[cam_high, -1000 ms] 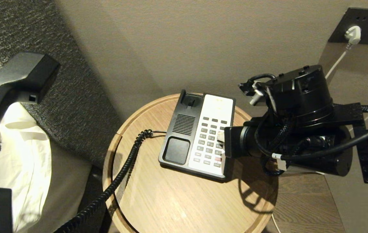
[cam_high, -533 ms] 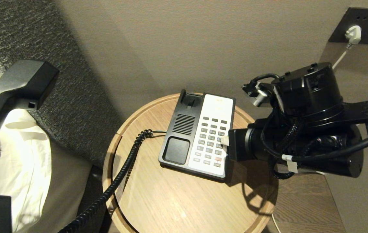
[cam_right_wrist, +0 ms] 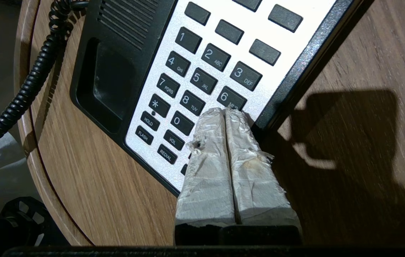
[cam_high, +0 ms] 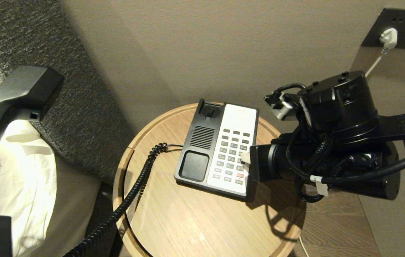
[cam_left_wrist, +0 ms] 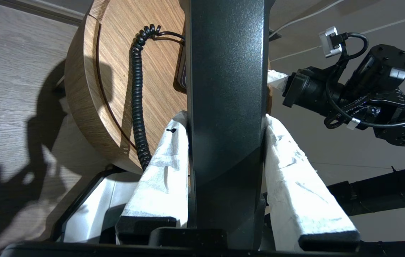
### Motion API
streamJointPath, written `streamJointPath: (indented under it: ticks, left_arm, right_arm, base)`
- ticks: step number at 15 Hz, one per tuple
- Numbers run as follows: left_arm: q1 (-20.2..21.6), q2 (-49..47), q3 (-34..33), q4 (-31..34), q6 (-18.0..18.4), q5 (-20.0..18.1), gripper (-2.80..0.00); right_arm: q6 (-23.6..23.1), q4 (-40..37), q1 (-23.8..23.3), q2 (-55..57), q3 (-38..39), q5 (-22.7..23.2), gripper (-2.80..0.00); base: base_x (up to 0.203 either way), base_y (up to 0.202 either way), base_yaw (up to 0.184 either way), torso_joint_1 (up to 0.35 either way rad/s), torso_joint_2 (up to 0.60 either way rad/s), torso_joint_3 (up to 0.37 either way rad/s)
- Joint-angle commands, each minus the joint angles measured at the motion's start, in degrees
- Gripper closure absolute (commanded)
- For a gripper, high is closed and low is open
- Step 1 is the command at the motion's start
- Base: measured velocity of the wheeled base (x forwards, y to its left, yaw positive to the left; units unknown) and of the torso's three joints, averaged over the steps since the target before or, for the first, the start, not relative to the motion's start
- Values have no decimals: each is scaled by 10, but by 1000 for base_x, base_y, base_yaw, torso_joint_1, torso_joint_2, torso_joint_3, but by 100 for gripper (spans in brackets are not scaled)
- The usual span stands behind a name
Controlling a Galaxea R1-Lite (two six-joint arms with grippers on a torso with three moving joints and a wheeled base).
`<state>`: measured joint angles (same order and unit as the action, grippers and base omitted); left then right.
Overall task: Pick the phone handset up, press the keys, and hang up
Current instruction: Dial the number
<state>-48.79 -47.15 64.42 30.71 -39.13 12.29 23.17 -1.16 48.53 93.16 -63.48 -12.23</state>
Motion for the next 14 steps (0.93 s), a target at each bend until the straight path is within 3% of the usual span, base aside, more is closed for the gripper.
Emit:
streamJointPath:
  ticks: [1,14]
  left_arm:
    - [0,0,1,2,-2,1,0]
    - [0,0,1,2,-2,1,0]
  right_arm:
    - [1,0,1,1,1,-1,0]
    - [0,5,5,5,16,-3,0]
  base:
    - [0,0,0,0,0,0]
    - [0,0,0,0,0,0]
